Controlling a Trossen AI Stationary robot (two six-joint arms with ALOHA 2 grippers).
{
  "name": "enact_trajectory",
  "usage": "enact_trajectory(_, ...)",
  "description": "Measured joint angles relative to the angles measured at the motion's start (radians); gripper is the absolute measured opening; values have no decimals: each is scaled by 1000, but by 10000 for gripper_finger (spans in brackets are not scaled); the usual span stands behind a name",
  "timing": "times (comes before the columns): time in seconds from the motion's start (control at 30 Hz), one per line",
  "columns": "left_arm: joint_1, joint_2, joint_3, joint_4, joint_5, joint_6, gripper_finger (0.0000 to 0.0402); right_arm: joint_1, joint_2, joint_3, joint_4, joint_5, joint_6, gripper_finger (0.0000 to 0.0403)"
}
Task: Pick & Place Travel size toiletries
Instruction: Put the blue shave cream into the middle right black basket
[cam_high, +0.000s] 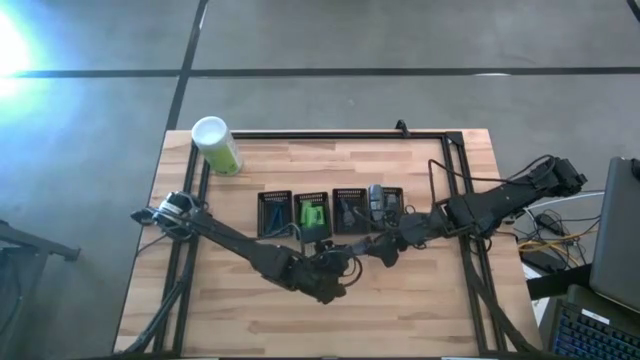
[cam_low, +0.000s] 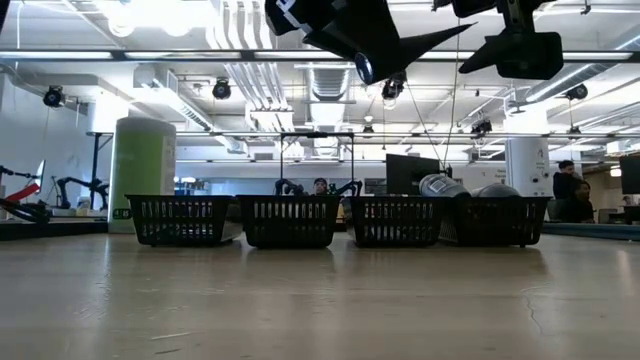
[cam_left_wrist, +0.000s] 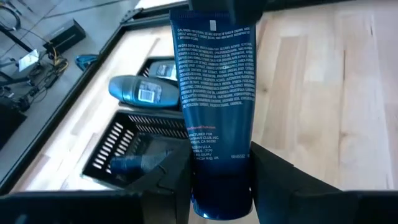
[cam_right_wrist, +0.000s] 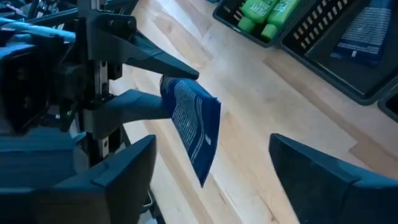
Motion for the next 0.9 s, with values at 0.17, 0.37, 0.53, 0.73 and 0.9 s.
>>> enact_trajectory(0.17,4,0,0,9,3,13,127,-1,0,0,0,9,9,251)
enact_trajectory(0.37,5,0,0,10,17,13,128,0,1,0,3,21,20,188)
enact_trajectory(0.53,5,0,-1,14,17,14,128,0,1,0,3,20,28,149)
enact_trajectory(0.73,6,0,-1,18,16,19,128,0,1,0,16,15,22,96)
enact_trajectory(0.9,11,0,-2,26,2,20,131,0,1,0,24,13,-11,35)
